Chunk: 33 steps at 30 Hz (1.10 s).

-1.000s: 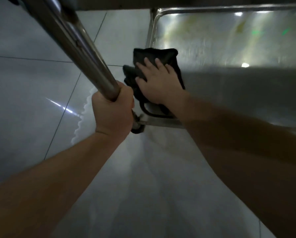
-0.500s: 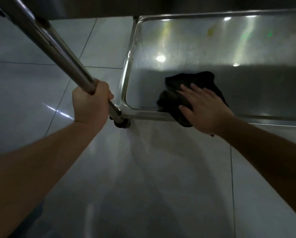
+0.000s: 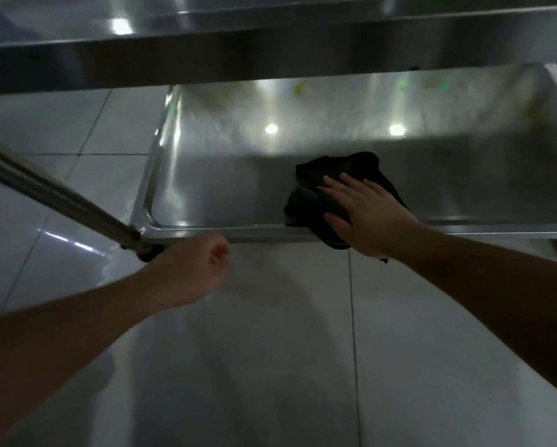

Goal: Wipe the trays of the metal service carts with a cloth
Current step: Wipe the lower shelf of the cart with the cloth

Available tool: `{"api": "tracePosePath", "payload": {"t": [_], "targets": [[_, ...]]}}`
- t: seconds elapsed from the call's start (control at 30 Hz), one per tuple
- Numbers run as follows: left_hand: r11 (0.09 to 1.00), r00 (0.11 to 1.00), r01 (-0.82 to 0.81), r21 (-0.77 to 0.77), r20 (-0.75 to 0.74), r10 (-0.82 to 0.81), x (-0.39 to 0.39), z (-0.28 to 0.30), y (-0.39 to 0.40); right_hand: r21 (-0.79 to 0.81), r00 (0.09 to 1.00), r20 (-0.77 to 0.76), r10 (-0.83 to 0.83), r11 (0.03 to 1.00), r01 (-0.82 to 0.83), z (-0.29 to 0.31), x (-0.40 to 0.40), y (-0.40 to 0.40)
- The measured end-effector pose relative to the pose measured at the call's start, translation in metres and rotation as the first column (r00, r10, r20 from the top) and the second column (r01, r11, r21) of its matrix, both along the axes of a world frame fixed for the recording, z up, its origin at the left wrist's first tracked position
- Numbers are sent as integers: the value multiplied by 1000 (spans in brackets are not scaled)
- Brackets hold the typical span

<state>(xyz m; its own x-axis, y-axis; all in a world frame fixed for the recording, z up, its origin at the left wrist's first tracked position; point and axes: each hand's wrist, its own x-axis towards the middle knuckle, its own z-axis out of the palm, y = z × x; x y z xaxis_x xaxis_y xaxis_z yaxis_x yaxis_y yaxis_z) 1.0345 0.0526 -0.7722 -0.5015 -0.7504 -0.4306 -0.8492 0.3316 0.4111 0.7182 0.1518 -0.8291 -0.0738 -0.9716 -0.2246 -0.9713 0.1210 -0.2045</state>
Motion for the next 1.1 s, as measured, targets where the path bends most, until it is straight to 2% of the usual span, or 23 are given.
{"api": "tracePosePath", "payload": {"t": [0.07, 0.2, 0.3, 0.37, 0.43, 0.57, 0.63, 0.77, 0.87, 0.97, 1.1], "targets": [[988, 988, 127, -88, -78, -134, -36, 5, 7, -7, 998, -13, -54, 999, 54, 1, -26, 19], [936, 934, 250, -248, -192, -301, -87, 12, 23, -1, 982, -16, -188, 982, 188, 4, -90, 68], [870, 903, 315, -380, -163, -399, -112, 6, 33, 14, 951, -35, -306, 952, 307, 5, -151, 110], [862, 921, 270, -428, -146, -361, -129, -4, 37, 12, 913, -49, -404, 914, 405, 5, -188, 136], [884, 953, 165, -436, -161, -257, -144, -15, 38, -1, 840, -60, -540, 841, 541, 6, -209, 151], [911, 981, -42, -411, -188, -39, -164, -30, 36, -13, 694, -42, -719, 695, 719, 8, -181, 128], [913, 980, -79, -400, -197, -2, -174, -34, 37, -37, 738, -19, -674, 739, 673, 9, -144, 105], [913, 975, -82, -400, -220, -9, -194, -41, 40, -37, 955, 4, -298, 954, 298, 4, -68, 62], [907, 971, -103, -408, -240, 2, -206, -44, 40, -32, 985, 50, -165, 985, 167, 6, -64, 51], [911, 970, -118, -396, -244, 19, -214, -49, 40, -26, 980, 51, -193, 981, 195, 5, -91, 73], [891, 989, -49, -452, -149, -21, -214, -58, 45, -23, 908, -18, -418, 908, 418, 6, -167, 117]]}}
